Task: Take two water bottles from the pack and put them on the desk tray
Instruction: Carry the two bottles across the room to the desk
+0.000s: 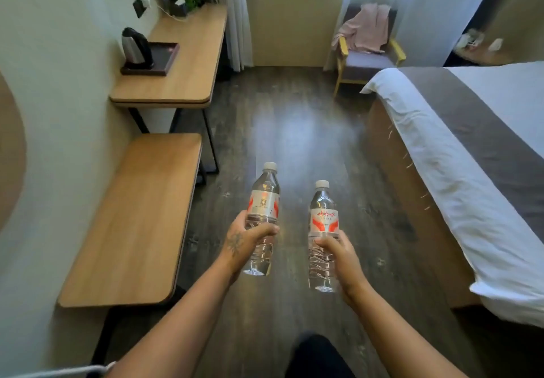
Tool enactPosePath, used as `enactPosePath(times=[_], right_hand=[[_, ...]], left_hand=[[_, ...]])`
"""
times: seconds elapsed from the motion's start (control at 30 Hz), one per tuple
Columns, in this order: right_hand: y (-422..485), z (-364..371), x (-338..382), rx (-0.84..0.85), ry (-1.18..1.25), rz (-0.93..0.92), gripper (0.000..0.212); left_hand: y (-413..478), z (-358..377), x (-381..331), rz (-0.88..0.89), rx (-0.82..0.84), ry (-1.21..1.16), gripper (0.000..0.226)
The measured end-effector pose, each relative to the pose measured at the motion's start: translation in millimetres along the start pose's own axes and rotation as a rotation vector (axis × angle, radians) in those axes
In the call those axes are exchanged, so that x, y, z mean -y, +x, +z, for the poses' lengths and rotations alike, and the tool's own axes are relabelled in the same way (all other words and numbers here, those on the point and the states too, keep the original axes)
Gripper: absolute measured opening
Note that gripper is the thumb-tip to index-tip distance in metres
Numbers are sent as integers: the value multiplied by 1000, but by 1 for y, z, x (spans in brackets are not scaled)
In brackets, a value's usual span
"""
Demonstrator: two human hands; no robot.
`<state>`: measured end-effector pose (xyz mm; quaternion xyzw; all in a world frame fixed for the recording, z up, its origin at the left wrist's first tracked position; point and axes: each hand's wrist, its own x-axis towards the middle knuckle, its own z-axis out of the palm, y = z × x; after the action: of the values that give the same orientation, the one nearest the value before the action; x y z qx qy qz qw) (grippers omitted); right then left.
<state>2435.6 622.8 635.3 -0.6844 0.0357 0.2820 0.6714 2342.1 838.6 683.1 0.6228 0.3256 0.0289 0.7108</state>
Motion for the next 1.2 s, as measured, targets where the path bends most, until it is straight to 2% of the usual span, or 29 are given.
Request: enactPosePath(times=[0.13,0.3,0.47,0.6,0.67,0.77,0.9,1.1,1.2], right_hand=[[109,11,46,31,-6,-15,71],[262,22,122,118,-15,-19,74],[386,29,203,150,3,-12,56],[474,44,253,163,5,6,63],[527,54,272,152,14,6,58],[602,74,300,136,35,13,50],[702,105,341,116,36,24,55],[817,146,410,85,23,15,56],[870,160,436,82,30,12,51]], left_hand=[[103,16,-44,5,-4,1,66],[229,39,-111,-1,-93,-22,73],[341,51,-177,-1,-132,-32,71],[428,55,-220,6,-155,-48,89],[481,53,-240,10,-157,-48,95],[562,44,-269,25,-141,-29,94],[676,27,-315,26,-120,-35,92],[813,9,-393,12,-78,5,70],[871,7,-424,13,-73,20,73]])
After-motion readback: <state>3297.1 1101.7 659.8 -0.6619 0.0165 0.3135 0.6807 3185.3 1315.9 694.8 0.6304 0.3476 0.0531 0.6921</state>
